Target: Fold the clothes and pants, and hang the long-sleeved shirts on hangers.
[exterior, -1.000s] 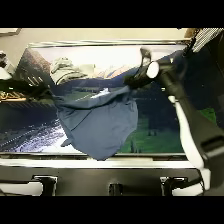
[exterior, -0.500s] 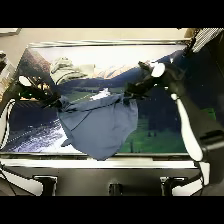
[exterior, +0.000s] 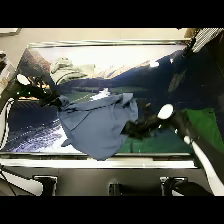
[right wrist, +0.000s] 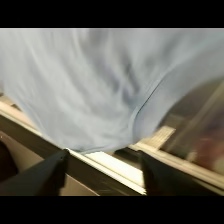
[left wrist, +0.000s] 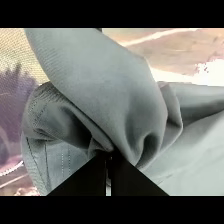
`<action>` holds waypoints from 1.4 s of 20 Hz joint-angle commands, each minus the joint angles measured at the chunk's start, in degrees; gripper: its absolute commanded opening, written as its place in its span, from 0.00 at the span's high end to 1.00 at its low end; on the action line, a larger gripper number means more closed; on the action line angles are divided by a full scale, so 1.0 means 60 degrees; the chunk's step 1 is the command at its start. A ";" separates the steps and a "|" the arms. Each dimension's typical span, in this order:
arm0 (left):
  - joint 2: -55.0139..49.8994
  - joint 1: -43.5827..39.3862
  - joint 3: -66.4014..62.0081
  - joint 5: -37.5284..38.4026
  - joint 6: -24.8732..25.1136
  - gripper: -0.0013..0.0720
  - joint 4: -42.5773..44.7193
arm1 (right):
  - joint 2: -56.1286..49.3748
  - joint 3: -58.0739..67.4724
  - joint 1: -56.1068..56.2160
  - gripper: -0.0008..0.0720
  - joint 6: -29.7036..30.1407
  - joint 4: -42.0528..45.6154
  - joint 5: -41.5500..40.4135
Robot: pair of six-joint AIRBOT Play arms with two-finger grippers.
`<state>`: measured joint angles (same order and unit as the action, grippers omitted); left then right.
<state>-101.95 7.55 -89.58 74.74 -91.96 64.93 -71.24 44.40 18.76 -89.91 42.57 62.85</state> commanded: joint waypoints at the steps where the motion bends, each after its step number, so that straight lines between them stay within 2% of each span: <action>1: 0.0007 -0.0004 -0.0007 0.0189 0.0004 0.96 -0.0004 | 0.0543 -0.1872 0.1832 0.18 -0.0597 -0.1100 -0.2433; 5: 0.0007 -0.0004 -0.0007 0.0255 0.0004 0.96 0.0000 | 0.0142 -0.1938 0.3180 0.17 -0.1610 -0.0954 -0.3730; 10: 0.0004 -0.0004 -0.0007 0.0255 0.0004 0.96 0.0000 | -0.0317 -0.1934 0.3235 0.18 -0.1920 -0.1027 -0.4411; 12: 0.0004 -0.0004 -0.0007 0.0255 0.0004 0.96 0.0000 | -0.0317 -0.1934 0.3235 0.21 -0.1993 -0.1089 -0.4798; 13: 0.0004 -0.0004 -0.0007 0.0255 0.0004 0.96 0.0000 | -0.0317 -0.1934 0.3235 0.38 -0.1985 -0.1144 -0.4954; 15: 0.0007 0.0000 -0.0007 0.0255 0.0004 0.96 0.0000 | -0.0317 -0.1887 0.3235 0.62 -0.1942 -0.1257 -0.5107; 16: 0.0022 0.0000 -0.0011 0.0266 0.0007 0.96 0.0000 | -0.0284 -0.1789 0.3231 0.96 -0.1778 -0.1249 -0.5027; 19: 0.0266 0.0087 -0.0080 0.0317 0.0055 0.96 -0.0004 | 0.0324 -0.1483 0.3078 0.95 -0.1413 -0.1220 -0.5155; 22: 0.0914 0.0393 -0.0532 0.0430 0.0076 0.96 0.0000 | 0.1617 -0.0871 0.2124 0.95 -0.1304 -0.0732 -0.4823; 25: 0.2131 0.0871 -0.1122 0.0441 0.0058 0.96 0.0000 | 0.3464 0.0441 0.0769 0.95 -0.1038 0.0062 -0.4011; 28: 0.3770 0.1413 -0.1727 0.0437 -0.0288 0.96 0.0004 | 0.5162 0.2229 -0.0350 0.95 -0.0459 0.0270 -0.3268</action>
<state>-86.94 13.39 -96.88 77.54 -92.14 64.88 -49.10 49.43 22.59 -95.50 41.89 38.83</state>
